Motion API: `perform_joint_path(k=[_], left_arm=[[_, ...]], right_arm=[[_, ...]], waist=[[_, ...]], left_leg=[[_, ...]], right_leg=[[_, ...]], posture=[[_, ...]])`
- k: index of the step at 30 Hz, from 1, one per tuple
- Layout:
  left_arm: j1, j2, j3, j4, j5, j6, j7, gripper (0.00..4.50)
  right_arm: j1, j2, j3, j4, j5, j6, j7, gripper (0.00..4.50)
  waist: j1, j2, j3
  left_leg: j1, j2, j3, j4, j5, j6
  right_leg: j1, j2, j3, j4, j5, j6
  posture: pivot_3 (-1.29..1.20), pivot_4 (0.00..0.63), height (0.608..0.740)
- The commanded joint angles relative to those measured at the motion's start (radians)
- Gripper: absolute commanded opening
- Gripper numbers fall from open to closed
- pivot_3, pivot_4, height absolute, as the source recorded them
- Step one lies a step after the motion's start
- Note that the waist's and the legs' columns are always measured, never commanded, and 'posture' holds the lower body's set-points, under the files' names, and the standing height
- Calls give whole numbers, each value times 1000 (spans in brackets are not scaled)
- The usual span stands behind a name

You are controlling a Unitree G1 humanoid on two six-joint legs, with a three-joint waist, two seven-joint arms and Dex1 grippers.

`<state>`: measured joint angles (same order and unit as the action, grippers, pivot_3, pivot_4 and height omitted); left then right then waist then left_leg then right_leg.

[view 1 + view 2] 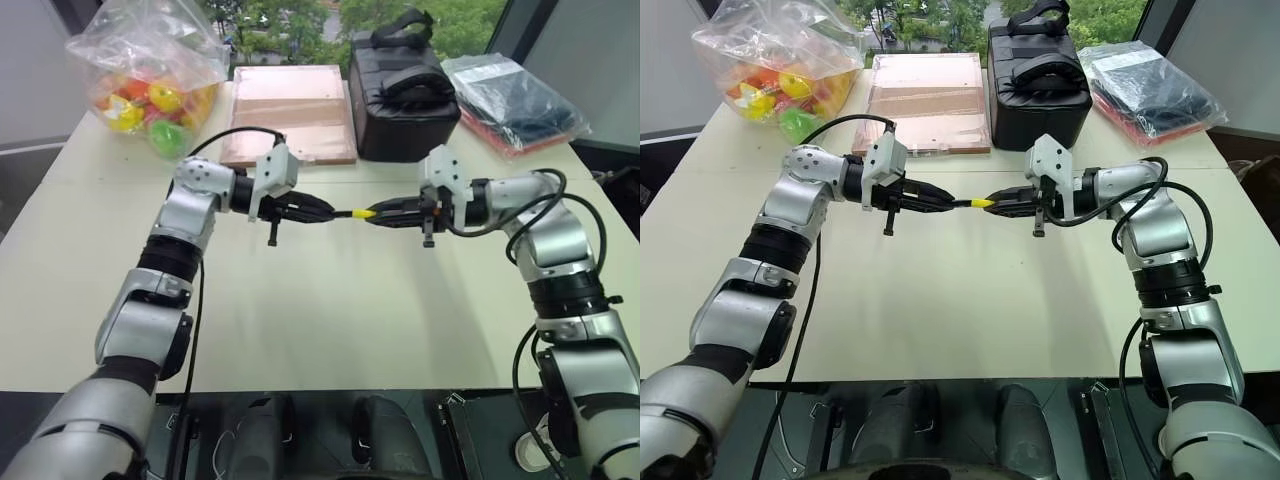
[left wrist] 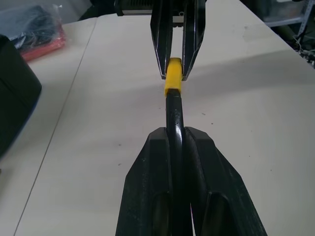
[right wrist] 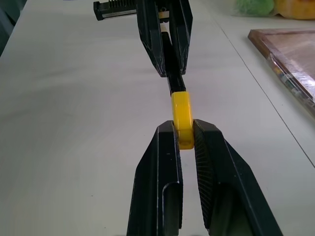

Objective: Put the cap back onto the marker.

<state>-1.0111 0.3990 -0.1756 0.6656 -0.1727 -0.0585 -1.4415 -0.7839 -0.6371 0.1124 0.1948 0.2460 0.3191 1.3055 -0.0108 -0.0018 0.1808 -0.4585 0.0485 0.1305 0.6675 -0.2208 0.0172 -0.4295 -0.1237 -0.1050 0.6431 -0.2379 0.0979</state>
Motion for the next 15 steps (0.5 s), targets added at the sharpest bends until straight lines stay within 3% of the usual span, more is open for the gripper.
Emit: perform_joint_path(k=[1, 15], left_arm=[[-42, -26, -15, 1, 21, -39, 0, 0], [-48, -70, -21, -23, 54, -129, 20, 0]], right_arm=[[-50, 14, 22, -29, -2, -37, 15, 78], [-92, 53, 27, -40, -2, -16, 16, 78]], waist=[[0, 0, 0], [0, 0, 0]], left_leg=[[0, 0, 0, 0, 0, 0], [0, 0, 0, 0, 0, 0]], right_leg=[[0, 0, 0, 0, 0, 0], [0, 0, 0, 0, 0, 0]], posture=[[0, 150, 740], [0, 150, 740]])
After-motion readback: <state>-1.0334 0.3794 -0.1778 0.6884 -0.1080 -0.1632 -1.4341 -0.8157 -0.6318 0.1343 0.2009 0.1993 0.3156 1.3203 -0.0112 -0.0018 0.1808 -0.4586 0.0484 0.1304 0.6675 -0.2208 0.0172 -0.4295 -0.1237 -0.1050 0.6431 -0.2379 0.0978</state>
